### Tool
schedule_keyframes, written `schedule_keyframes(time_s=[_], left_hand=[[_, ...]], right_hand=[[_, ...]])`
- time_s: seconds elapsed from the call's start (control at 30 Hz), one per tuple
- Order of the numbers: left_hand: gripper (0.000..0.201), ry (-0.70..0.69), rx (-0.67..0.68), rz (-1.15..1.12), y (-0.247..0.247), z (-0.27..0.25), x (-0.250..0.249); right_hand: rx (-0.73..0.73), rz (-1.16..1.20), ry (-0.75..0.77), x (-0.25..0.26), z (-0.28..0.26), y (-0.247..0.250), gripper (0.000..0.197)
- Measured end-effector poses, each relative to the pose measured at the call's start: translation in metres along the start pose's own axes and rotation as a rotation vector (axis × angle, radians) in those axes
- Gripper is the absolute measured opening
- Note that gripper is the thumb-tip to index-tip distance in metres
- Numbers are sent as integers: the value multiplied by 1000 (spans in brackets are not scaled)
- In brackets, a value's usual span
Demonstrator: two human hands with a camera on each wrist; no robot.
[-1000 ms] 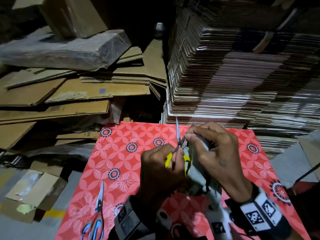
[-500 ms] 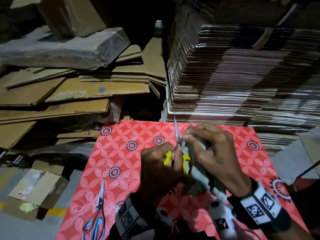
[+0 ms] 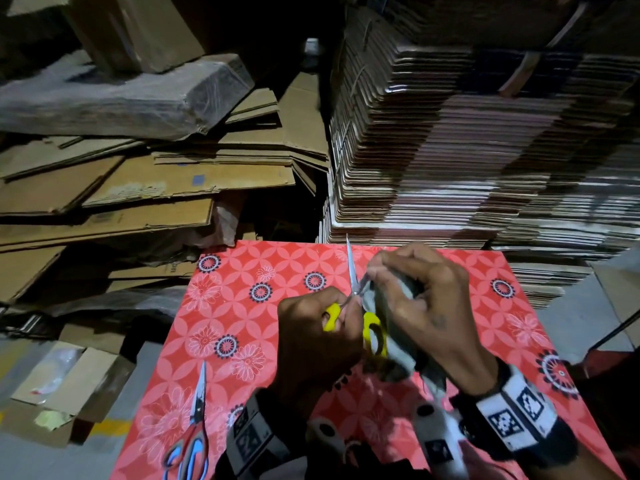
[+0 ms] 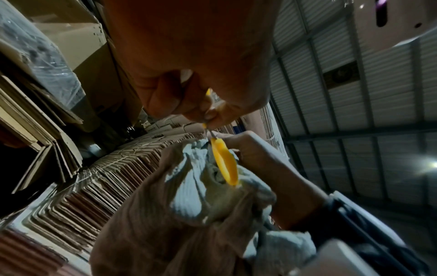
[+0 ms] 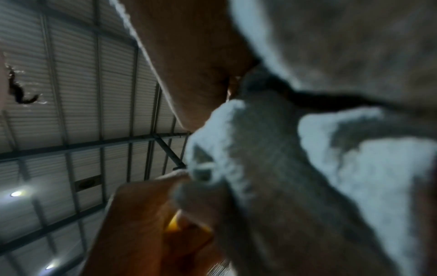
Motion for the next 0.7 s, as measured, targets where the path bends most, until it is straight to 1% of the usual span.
schedule_keyframes(time_s=[0.07, 0.13, 0.23, 0.33, 0.37, 0.47, 0.5, 0.53, 0.6, 0.67, 0.7], left_hand=[[42, 38, -4, -5, 2, -1, 5], [42, 43, -10, -13, 1, 0, 7], [42, 38, -5, -28, -1, -1, 6], [41, 34, 13, -30, -1, -2, 6], [42, 29, 12, -31, 0, -2, 6], [45, 14, 8, -19, 3, -2, 8], [45, 13, 11, -15, 3, -2, 9], [43, 14, 12, -19, 2, -2, 9], [40, 27, 11, -28, 1, -1, 10], [40, 18, 22, -34, -1, -1, 10], [40, 17, 28, -30, -1, -2, 10]], right_hand=[[75, 47, 31, 9, -13, -6, 20], [96, 84, 27, 8, -13, -5, 19], [10, 59, -21, -8, 5, 2, 10], [-43, 14, -58, -15, 11, 5, 14], [-29, 19, -48, -11, 6, 3, 15], [90, 65, 20, 6, -14, -8, 17], [110, 90, 26, 7, -15, -9, 17], [105, 105, 23, 5, -12, -7, 17], [41, 101, -24, -8, 1, -2, 16], [-18, 85, -86, -20, 12, 4, 17], [-34, 78, -92, -21, 12, 4, 17]])
Point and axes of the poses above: each hand's wrist, its own z-axis towards the middle knuckle, its own y-axis out of the back of the hand, x = y × z, the point moved 6 cm from there along z, towards the middle knuckle, and after that the axes turned 13 degrees about -z, right-handed, at the moved point
